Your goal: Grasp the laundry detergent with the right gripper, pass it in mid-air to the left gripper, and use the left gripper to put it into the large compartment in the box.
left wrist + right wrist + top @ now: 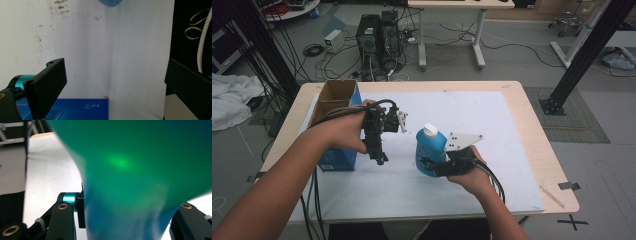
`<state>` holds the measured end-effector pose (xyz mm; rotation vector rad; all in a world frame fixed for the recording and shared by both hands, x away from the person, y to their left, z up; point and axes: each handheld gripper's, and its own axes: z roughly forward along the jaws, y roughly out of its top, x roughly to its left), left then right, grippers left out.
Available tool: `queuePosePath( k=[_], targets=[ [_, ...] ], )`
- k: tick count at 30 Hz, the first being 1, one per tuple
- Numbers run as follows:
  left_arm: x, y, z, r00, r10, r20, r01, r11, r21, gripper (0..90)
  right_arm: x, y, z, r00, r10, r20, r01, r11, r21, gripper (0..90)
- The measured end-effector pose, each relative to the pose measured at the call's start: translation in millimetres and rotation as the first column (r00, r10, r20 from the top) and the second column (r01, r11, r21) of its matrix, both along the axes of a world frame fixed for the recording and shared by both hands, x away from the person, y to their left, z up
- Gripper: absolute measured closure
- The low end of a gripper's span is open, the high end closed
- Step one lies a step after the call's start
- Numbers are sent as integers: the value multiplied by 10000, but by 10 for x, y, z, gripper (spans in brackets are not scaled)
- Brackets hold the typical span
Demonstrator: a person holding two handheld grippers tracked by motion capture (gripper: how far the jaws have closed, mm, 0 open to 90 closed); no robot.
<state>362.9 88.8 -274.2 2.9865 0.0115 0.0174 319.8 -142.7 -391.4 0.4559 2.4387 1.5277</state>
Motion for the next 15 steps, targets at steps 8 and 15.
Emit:
queuePosePath(
  k=[8,15],
  targets=[
    [-50,-80,41,9994,-340,-60,339,9993,-125,41,-7,119,-15,9950,998,-55,-998,9950,-73,455],
    [-91,-130,72,9989,-475,-26,475,9988,-130,41,23,251,-14,9815,1912,-117,-1911,9815,85,456]
  ],
)
